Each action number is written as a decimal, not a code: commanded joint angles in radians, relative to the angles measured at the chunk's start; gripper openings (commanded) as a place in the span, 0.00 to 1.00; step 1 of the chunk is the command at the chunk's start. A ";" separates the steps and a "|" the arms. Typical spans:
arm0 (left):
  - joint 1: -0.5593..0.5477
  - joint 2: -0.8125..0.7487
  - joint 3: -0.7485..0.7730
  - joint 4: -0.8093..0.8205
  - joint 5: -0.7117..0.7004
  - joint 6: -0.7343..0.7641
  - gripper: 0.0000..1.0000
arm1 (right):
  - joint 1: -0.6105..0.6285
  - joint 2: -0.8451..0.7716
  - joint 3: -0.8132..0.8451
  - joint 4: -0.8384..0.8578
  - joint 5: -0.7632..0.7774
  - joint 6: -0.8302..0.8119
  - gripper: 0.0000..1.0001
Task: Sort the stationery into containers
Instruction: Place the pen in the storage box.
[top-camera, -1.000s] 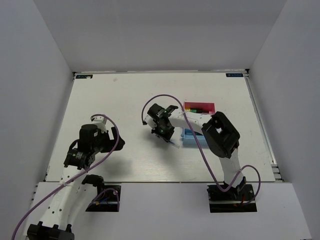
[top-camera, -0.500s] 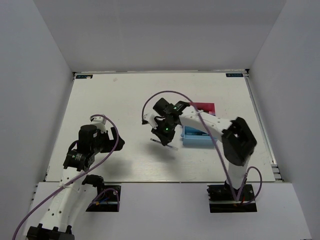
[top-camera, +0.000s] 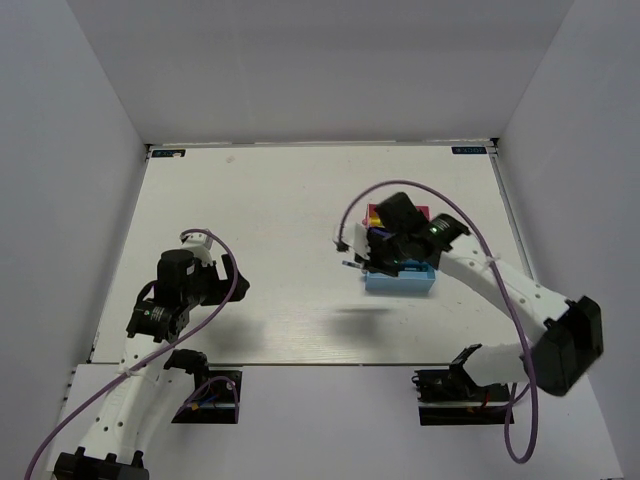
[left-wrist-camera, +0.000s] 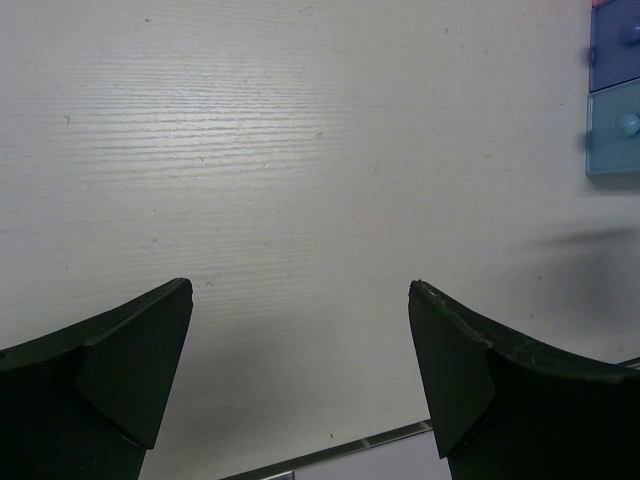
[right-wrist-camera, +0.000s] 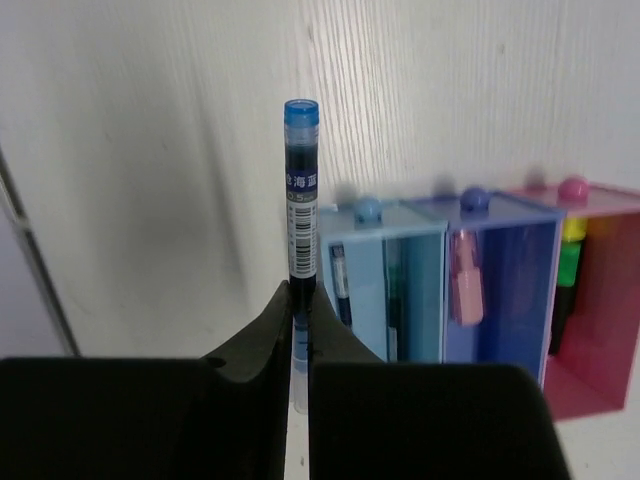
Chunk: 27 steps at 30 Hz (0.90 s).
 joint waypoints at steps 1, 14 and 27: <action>0.006 -0.007 -0.007 0.019 0.003 0.010 1.00 | -0.113 -0.161 -0.189 0.143 -0.066 -0.289 0.00; 0.006 -0.004 -0.005 0.018 0.001 0.010 1.00 | -0.316 -0.070 -0.218 0.104 -0.114 -0.490 0.00; 0.006 0.001 -0.005 0.018 0.004 0.015 1.00 | -0.337 0.020 -0.146 0.056 -0.111 -0.441 0.91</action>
